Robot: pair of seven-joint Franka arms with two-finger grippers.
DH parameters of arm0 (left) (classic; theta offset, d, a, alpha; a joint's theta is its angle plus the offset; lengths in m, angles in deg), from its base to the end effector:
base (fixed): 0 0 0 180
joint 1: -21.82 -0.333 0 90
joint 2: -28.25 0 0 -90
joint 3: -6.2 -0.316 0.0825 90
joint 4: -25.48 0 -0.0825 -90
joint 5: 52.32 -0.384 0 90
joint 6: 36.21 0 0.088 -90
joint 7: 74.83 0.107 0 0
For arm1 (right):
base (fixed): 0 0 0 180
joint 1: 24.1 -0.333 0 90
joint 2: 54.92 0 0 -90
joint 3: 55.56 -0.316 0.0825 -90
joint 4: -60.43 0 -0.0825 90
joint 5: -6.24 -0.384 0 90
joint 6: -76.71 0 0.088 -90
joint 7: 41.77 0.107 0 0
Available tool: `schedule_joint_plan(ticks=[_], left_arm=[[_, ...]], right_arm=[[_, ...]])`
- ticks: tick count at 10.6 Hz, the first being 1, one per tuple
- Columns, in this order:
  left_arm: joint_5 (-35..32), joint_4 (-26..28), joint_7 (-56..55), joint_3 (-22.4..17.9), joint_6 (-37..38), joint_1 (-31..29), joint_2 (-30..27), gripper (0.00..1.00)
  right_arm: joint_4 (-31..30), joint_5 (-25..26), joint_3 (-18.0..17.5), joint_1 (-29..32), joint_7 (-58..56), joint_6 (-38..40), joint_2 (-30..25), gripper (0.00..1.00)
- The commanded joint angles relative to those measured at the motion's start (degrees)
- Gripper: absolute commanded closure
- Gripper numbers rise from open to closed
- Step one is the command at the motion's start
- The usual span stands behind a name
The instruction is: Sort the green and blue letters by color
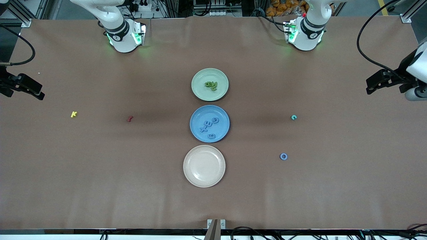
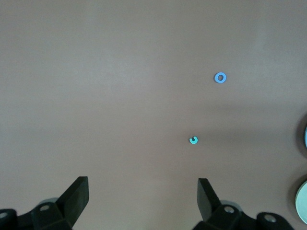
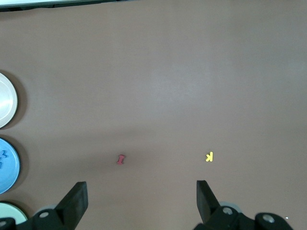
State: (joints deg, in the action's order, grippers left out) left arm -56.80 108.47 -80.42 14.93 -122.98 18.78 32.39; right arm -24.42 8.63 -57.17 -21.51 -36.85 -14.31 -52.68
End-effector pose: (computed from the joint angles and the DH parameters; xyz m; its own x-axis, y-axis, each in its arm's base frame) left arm 0.5699 -0.0444 0.6370 1.0000 0.0028 0.0012 0.0028 -0.9977 -0.0673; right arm 0.5691 -0.0145 0.6468 0.9922 -0.1020 0.0718 -0.1047 -0.9939 0.0345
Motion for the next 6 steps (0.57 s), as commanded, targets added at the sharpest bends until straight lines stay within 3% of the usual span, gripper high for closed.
schedule_joint_plan(ticks=[1,6], left_arm=[[-1.32,0.41,0.67,-0.39,-1.98,0.41,1.49,0.0],[-0.44,4.18,0.32,-0.21,-6.65,-0.12,1.05,0.0]], right_arm=[[0.56,-0.9,0.12,-0.3,0.62,0.49,0.31,0.0],[0.47,-1.43,0.12,-0.47,0.62,0.41,0.4,0.0]])
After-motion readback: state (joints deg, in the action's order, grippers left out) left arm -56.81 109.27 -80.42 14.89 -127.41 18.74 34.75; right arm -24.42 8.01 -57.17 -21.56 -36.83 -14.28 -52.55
